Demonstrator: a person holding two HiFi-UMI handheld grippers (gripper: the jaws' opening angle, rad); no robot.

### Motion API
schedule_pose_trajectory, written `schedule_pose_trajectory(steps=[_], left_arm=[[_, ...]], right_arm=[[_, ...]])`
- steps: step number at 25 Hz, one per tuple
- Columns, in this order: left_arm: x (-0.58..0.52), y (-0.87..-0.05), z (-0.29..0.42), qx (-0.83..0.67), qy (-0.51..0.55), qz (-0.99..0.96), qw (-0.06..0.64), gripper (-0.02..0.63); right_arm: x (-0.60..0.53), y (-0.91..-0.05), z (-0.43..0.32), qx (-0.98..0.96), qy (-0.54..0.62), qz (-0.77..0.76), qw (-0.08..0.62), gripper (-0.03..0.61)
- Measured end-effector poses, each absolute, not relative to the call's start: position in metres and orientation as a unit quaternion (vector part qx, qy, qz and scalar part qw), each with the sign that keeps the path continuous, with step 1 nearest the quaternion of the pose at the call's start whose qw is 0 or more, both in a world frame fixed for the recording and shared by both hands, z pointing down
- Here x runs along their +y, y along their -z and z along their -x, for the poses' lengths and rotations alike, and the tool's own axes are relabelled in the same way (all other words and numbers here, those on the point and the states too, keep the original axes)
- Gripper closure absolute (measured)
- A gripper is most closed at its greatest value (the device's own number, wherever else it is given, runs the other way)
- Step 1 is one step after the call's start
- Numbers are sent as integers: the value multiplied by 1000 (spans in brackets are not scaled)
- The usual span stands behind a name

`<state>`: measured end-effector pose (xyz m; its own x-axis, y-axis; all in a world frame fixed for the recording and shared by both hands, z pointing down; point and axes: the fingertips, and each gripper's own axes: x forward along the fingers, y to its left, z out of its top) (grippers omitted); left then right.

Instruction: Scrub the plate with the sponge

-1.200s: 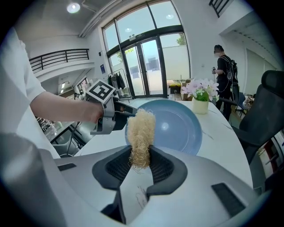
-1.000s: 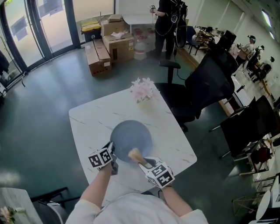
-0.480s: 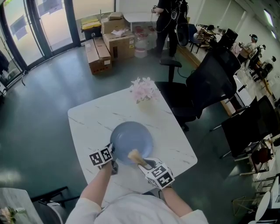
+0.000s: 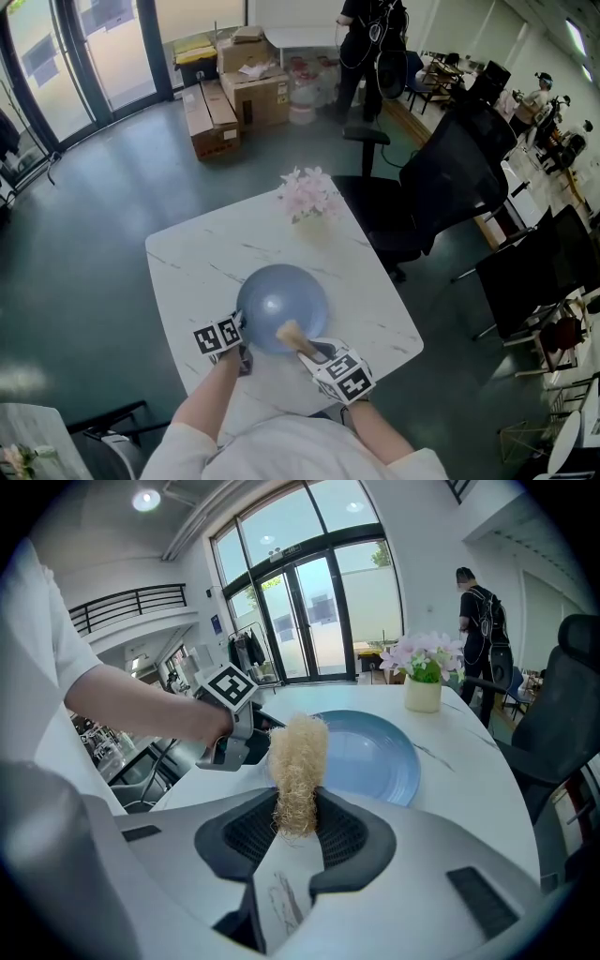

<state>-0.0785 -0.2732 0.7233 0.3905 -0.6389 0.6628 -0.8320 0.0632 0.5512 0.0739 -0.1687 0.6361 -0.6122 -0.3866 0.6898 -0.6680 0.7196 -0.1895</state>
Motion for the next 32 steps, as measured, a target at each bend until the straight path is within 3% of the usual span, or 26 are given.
schedule_pose_trajectory(steps=[10, 13, 32], left_arm=[[-271, -725, 76, -523, -101, -686, 495, 559], [-273, -720, 77, -525, -93, -689, 492, 455], [-261, -669, 89, -520, -68, -736, 427, 456]], right_arm=[[-168, -633, -74, -870, -219, -307, 318, 457], [-167, -632, -72, -870, -217, -308, 317, 457], [-146, -614, -70, -868, -208, -338, 299, 457]])
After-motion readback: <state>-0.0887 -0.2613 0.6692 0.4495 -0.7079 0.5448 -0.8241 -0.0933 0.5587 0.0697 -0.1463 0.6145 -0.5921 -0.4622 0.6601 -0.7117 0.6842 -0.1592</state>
